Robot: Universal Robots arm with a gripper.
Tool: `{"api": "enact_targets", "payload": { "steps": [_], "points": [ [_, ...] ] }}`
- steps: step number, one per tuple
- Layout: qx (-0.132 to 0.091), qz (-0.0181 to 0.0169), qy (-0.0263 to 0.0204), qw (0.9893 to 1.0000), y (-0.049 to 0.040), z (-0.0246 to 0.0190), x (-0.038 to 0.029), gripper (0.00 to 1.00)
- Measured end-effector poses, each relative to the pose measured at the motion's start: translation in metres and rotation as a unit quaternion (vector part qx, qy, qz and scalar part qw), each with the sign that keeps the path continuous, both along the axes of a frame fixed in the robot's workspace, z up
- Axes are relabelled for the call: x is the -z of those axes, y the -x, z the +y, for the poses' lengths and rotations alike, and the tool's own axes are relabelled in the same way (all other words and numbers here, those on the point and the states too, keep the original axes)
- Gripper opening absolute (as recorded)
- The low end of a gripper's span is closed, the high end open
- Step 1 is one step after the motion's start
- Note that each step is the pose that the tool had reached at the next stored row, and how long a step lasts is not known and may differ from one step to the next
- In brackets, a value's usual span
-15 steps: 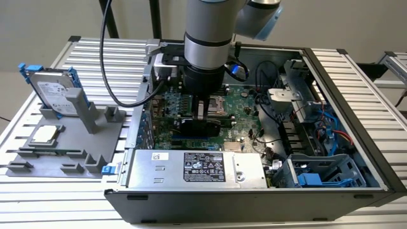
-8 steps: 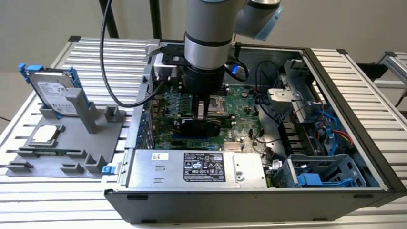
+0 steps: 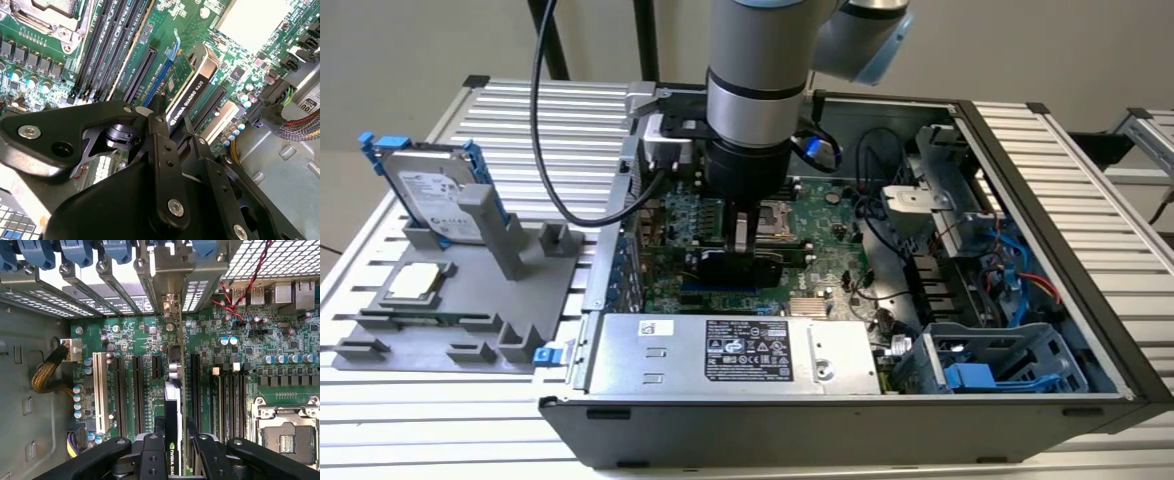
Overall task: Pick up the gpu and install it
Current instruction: 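Insert the gpu into the slot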
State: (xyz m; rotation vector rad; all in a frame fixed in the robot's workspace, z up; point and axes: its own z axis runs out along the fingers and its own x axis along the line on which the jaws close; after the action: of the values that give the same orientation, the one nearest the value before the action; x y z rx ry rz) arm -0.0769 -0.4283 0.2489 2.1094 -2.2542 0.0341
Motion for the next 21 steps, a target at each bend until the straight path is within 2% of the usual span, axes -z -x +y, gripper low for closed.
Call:
{"api": "enact_targets", "payload": {
  "steps": [5,9,21],
  "points": [
    [0.000,-0.0001,-0.0002,1.0000,0.0000,0.0000,0.0004,0.00],
    [0.000,-0.0002,-0.0007,1.0000,0.0000,-0.0021,0.0006,0.00],
    [0.000,0.0000,-0.0004,1.0000,0.0000,-0.0041,0.0005,0.00]
  ]
}}
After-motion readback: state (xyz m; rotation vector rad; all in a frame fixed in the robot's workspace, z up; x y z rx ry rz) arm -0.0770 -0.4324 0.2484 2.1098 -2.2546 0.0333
